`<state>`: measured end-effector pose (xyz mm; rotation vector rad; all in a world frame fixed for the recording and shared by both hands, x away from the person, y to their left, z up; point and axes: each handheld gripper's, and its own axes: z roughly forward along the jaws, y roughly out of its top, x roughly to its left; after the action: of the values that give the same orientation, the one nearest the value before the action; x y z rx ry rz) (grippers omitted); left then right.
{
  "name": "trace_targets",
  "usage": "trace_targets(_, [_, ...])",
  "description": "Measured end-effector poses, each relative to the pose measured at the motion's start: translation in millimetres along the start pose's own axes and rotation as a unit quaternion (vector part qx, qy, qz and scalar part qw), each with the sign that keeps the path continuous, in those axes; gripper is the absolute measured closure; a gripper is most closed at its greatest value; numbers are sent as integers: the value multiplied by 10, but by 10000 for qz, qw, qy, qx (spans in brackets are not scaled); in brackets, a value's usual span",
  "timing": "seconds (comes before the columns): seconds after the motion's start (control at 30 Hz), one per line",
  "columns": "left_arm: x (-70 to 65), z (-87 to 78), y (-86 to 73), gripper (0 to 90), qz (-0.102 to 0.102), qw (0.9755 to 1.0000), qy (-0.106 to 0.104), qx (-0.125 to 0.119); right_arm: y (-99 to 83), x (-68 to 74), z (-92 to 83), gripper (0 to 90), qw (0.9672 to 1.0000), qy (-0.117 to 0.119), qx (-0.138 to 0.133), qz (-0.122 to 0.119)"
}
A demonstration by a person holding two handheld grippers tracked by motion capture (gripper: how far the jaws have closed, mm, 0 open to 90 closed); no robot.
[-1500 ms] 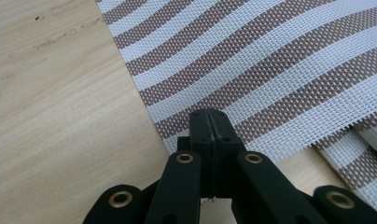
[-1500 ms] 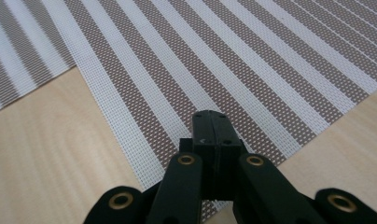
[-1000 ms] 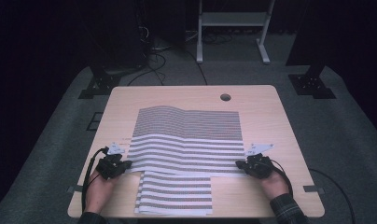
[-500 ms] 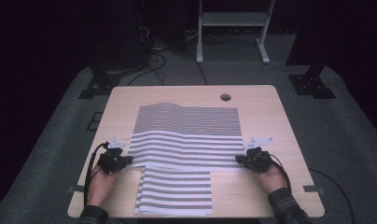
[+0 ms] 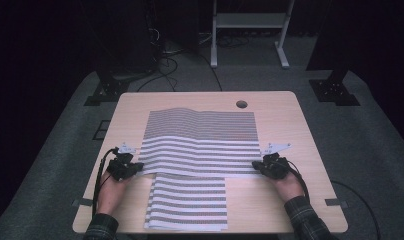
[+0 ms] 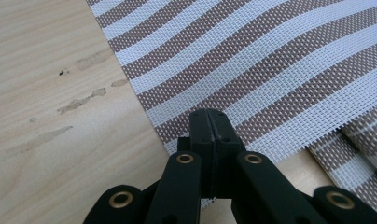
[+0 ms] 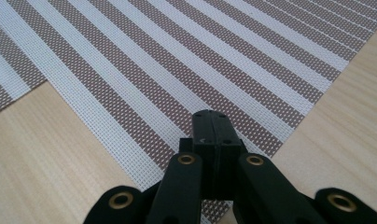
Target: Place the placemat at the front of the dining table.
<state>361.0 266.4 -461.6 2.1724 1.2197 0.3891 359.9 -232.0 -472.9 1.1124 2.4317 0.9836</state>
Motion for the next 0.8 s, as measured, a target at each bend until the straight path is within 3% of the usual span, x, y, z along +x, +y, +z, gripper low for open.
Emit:
trace_targets(0.17, [24,41,68,900,47,10000,47,64,58,-35,34,899,9999,-53,78,-36])
trace_targets(0.3, [116,113,145,900,-102,9999,-45,-14,114,-101,92,899,9999,-157,40,0])
trace_targets(0.47, [174,195,239,900,-83,9999,23,-63,190,-183,174,899,9995,-308,-18,30])
trace_targets(0.57, [203,228,289,900,-68,10000,21,-30,244,-223,196,899,9995,-292,96,46])
trace_targets(0.63, [236,290,354,900,-87,9999,58,-95,270,-253,244,900,9990,-444,-7,20])
trace_targets(0.8, [304,376,442,900,-135,9997,77,-181,356,-369,310,900,9989,-450,37,118])
